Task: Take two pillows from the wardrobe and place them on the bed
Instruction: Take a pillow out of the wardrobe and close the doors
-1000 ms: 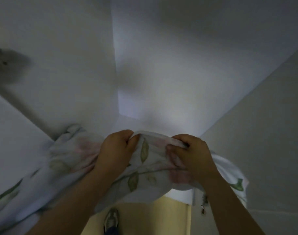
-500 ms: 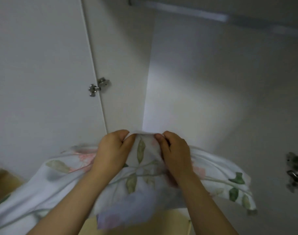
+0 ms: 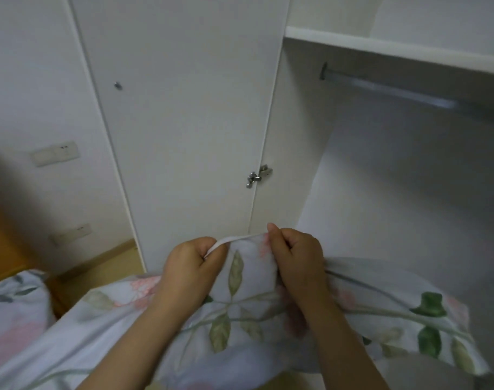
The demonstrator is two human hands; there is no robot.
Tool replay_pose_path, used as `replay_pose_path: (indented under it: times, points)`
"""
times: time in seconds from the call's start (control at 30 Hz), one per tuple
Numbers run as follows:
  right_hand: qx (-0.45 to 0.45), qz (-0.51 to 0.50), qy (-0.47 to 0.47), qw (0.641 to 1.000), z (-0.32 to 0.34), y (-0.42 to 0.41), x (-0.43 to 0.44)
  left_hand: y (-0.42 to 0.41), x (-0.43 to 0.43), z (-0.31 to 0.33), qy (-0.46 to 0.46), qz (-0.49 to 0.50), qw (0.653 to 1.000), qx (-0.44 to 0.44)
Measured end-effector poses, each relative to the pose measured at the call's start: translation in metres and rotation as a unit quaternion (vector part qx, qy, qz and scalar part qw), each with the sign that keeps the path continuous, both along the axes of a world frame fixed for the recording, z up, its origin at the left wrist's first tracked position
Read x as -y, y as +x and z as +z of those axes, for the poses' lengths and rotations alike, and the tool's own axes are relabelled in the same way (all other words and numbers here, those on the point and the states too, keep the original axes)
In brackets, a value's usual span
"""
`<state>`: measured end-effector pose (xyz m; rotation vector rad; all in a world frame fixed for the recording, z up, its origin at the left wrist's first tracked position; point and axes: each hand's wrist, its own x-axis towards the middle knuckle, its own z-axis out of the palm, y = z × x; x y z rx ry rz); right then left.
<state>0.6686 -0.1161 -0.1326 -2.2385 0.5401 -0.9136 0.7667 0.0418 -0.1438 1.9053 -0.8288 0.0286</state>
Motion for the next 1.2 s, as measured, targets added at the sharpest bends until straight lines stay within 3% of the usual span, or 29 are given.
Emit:
replay_pose_path:
  times: [0.17, 0.4, 0.73, 1.03, 1.2]
  points:
    - [0.012, 0.038, -0.003, 0.999, 0.003, 0.041, -0.037, 0.022, -0.049, 0.009, 0.013, 0.054, 0.998, 0.020]
    - [0.007, 0.080, -0.001, 0.997, 0.001, 0.083, -0.078, 0.046, -0.096, 0.008, 0.002, 0.136, 0.990, -0.022]
    - [-0.014, 0.108, -0.003, 0.994, -0.005, 0.112, -0.101, 0.113, -0.115, 0.023, -0.056, 0.194, 0.979, -0.027]
    - [-0.045, 0.103, -0.030, 0.993, -0.007, 0.119, -0.100, 0.159, -0.074, 0.028, -0.091, 0.136, 0.974, -0.157]
    - [-0.049, 0.085, -0.017, 0.995, -0.011, 0.115, -0.096, 0.158, -0.060, 0.027, -0.085, 0.139, 0.982, -0.093]
